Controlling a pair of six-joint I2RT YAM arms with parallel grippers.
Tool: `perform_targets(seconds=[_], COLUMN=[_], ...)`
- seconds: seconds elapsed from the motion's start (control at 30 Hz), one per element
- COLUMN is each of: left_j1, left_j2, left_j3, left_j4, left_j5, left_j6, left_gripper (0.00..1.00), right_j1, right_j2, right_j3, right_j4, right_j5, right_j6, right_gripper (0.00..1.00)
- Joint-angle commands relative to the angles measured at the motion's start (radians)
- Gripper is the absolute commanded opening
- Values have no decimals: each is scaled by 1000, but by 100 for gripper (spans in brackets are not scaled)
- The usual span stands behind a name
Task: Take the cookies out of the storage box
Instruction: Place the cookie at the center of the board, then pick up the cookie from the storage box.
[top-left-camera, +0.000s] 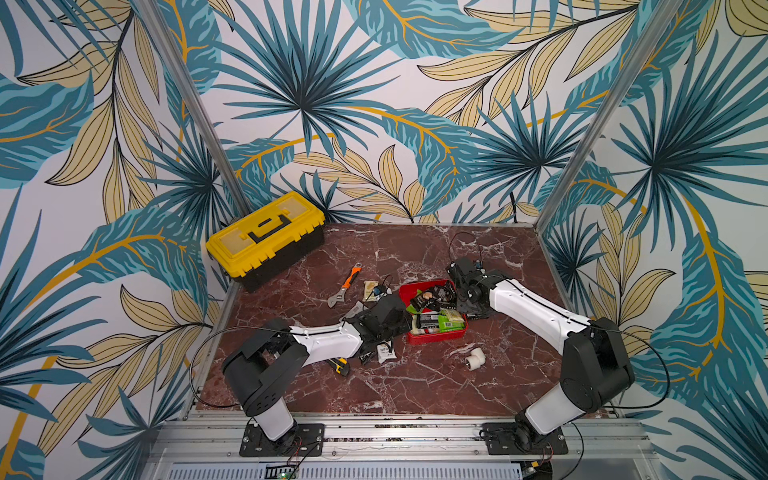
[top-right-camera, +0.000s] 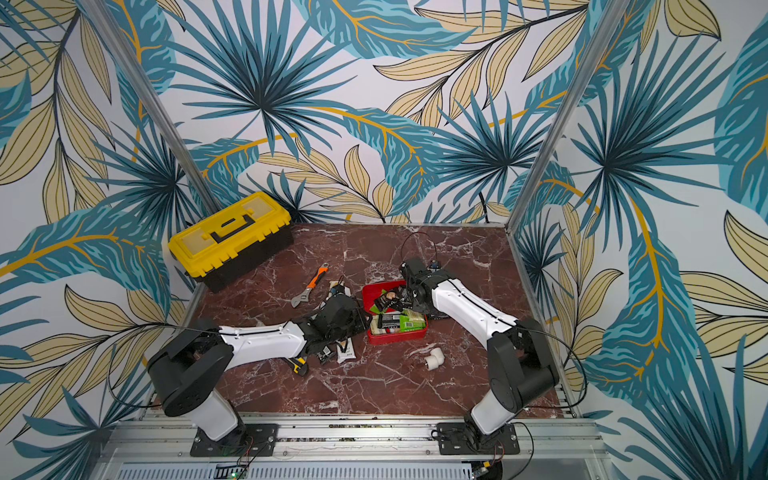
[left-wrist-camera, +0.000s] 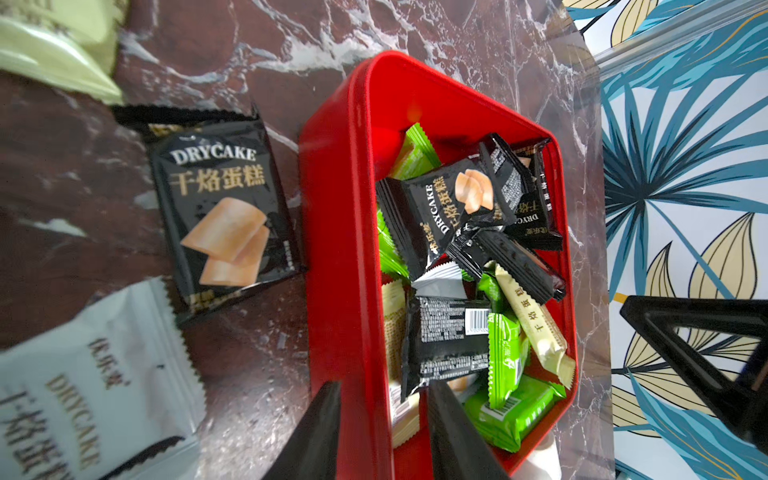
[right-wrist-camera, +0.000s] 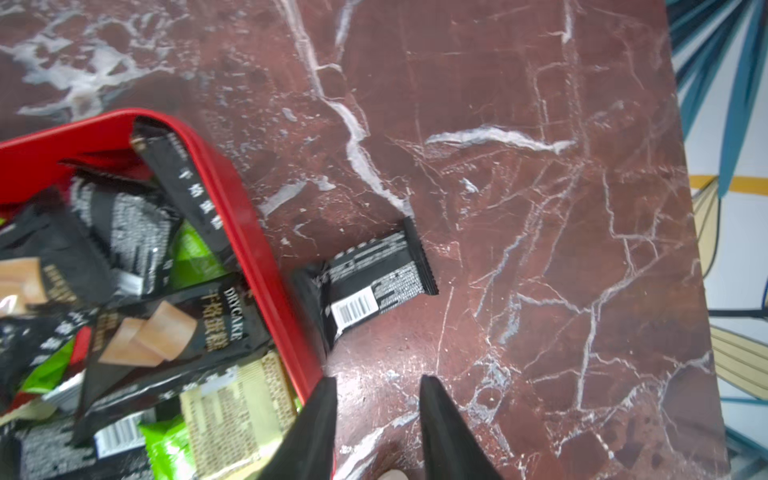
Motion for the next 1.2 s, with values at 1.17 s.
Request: perform_targets(seconds=[1.17], left_j1=[51], left_j2=[78], left_j3=[216], left_j4=[-303], left_j5=[-115], left_j6=[261], left_gripper=[30], right_j1=[31], right_j2=[-3], right_j3=[51], right_j4=[55], right_j5=[-347], right_j6=[-356], right_gripper=[48])
